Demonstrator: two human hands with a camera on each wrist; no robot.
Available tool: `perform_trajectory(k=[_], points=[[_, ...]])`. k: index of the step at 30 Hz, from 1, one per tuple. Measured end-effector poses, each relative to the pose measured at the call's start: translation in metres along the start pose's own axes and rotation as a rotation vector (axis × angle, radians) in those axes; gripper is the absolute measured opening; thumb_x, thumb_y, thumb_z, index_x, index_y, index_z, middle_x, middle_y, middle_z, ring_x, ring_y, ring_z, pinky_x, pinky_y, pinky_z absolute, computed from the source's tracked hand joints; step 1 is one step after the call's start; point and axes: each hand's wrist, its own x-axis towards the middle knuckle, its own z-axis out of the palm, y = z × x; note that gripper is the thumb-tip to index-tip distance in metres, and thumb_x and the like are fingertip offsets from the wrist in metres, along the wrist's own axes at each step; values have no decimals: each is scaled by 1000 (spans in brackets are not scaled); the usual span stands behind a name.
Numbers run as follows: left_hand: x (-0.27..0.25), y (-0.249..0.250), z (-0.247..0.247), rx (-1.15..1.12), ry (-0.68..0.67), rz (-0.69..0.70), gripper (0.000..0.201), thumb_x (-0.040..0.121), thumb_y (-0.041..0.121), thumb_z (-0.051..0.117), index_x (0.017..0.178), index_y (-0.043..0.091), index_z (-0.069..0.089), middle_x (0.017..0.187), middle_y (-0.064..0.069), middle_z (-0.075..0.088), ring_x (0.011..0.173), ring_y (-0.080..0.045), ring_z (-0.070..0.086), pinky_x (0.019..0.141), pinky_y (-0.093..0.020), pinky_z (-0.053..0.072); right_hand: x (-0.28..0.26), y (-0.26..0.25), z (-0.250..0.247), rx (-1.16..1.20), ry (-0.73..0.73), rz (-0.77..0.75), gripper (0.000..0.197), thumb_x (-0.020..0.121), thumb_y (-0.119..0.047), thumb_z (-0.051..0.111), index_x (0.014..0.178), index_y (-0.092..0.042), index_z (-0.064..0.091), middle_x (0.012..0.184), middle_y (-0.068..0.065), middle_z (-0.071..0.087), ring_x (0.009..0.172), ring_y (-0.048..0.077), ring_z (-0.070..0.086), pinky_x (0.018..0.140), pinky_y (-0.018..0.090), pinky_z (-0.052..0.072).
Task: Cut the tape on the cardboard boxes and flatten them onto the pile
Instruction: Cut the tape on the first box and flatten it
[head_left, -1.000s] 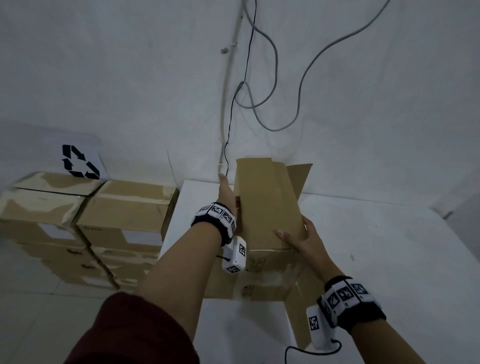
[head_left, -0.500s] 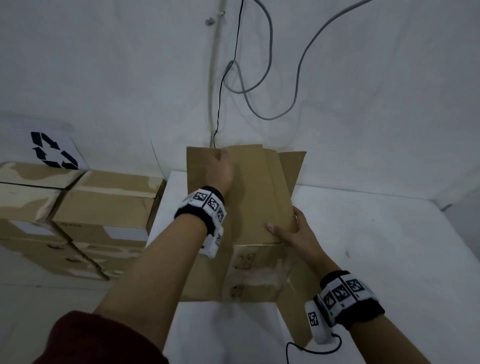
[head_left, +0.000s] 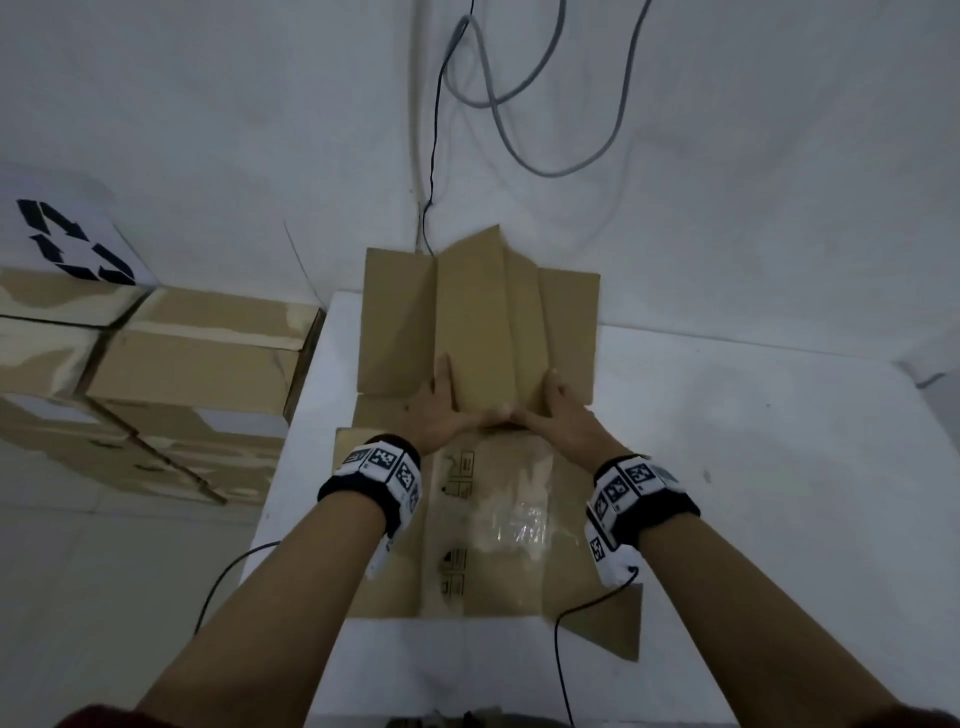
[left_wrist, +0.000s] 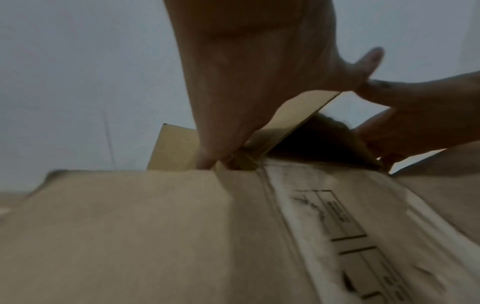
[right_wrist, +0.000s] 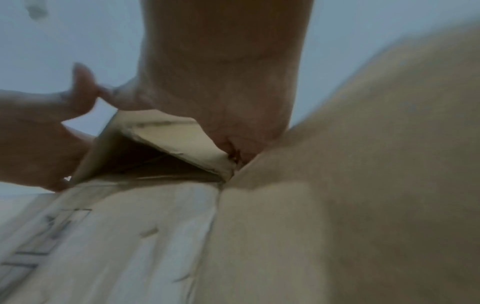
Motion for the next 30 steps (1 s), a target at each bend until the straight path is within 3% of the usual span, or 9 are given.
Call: perform_trajectory(k=[4, 8, 11, 14, 17, 19, 21, 25, 30], points=[[8, -55, 11, -53, -132, -36, 154, 45, 61, 86, 148, 29, -24, 161, -5, 6, 146, -24, 16, 117, -42, 23, 5, 29, 36, -12, -8, -49, 130, 64, -87, 57, 157, -11, 7, 159, 8, 26, 143, 27, 33, 116, 41, 31], [9, -88, 29, 9, -71, -91, 134, 51, 80, 69, 150, 38, -11, 158, -11, 19, 144, -27, 18, 118, -47, 19, 12, 60, 89, 276, 101, -53, 101, 80, -82, 46, 154, -16, 26, 147, 3, 47, 133, 19, 45, 113, 41, 37], [9, -109, 38, -6, 31, -9, 109, 68, 68, 69, 153, 29, 13, 145, -8, 43, 135, -25, 37, 115, -47, 28, 12, 74, 114, 446, 302, -6, 58, 92, -68, 44, 114, -17, 59, 113, 3, 61, 106, 17, 58, 99, 47, 47], [-2, -120, 44, -122, 256, -142, 102, 65, 74, 67, 138, 6, 43, 124, -7, 60, 122, -24, 51, 110, -44, 35, 4, 83, 123, 470, 515, 94, 33, 100, -38, 50, 93, -7, 60, 81, 9, 64, 83, 23, 61, 95, 51, 46], [-14, -126, 60, 80, 649, -410, 118, 62, 80, 62, 148, 8, 23, 144, -9, 42, 133, -25, 38, 116, -42, 14, 2, 98, 130, 500, 690, 230, 78, 89, -31, 69, 146, 4, 28, 138, 21, 46, 130, 31, 43, 117, 46, 29], [-18, -122, 67, 29, 881, -479, 140, 42, 99, 29, 149, 8, 25, 142, -9, 46, 126, -27, 46, 111, -43, 26, -4, 100, 131, 546, 795, 285, 103, 79, -27, 80, 155, -13, 11, 154, 16, 20, 141, 30, 28, 118, 40, 24], [-14, -121, 77, 7, 962, -480, 136, 43, 97, 18, 148, 11, 26, 144, -7, 44, 129, -24, 43, 111, -41, 28, -10, 102, 134, 393, 857, 222, 94, 79, -22, 78, 154, -15, 21, 155, 14, 20, 142, 29, 26, 116, 39, 25], [-21, -141, 112, 511, 670, 3, 67, 97, 41, 39, 154, 16, 13, 160, -8, 12, 148, -23, 9, 120, -45, -1, -22, 101, 156, -17, 634, -219, 54, 97, -20, 52, 149, -18, 38, 158, 8, 29, 145, 24, 27, 118, 45, 24], [-23, -150, 134, 650, 393, 203, 56, 101, 43, 20, 154, 25, 11, 161, 0, 3, 149, -17, 1, 118, -52, -3, -31, 104, 177, -293, 380, -267, 55, 104, -38, 22, 157, -27, 14, 165, -3, 9, 152, 14, 3, 122, 44, 12]])
